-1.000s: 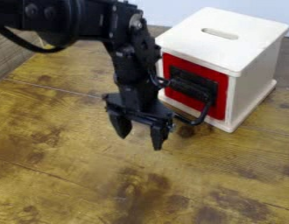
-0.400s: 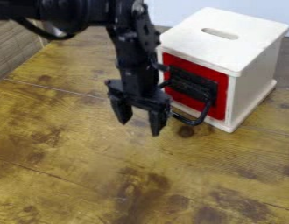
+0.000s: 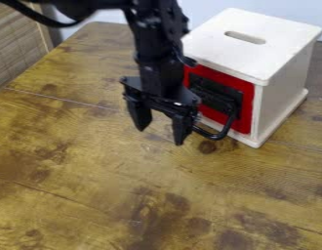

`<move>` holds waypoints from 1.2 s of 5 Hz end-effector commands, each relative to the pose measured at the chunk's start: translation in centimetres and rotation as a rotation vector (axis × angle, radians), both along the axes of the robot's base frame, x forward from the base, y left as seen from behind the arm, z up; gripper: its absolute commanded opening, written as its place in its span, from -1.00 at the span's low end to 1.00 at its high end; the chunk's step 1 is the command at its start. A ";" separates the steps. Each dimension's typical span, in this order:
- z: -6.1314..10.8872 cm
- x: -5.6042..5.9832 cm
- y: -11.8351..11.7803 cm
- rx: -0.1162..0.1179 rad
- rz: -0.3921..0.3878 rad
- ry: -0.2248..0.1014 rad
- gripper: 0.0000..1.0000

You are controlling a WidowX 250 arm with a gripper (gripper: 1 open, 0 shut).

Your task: Close the drawer

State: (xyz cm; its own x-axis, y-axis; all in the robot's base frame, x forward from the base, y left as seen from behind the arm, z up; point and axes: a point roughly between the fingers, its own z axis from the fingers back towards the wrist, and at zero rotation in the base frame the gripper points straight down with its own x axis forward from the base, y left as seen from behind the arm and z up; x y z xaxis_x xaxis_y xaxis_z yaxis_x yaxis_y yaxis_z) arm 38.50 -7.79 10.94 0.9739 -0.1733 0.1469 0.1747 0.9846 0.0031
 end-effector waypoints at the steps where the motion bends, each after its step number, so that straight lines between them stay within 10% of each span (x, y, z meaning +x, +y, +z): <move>1: 3.2 -1.9 -0.8 -0.014 -0.054 -0.032 1.00; 6: 0.2 -0.6 1.8 -0.011 0.027 -0.027 1.00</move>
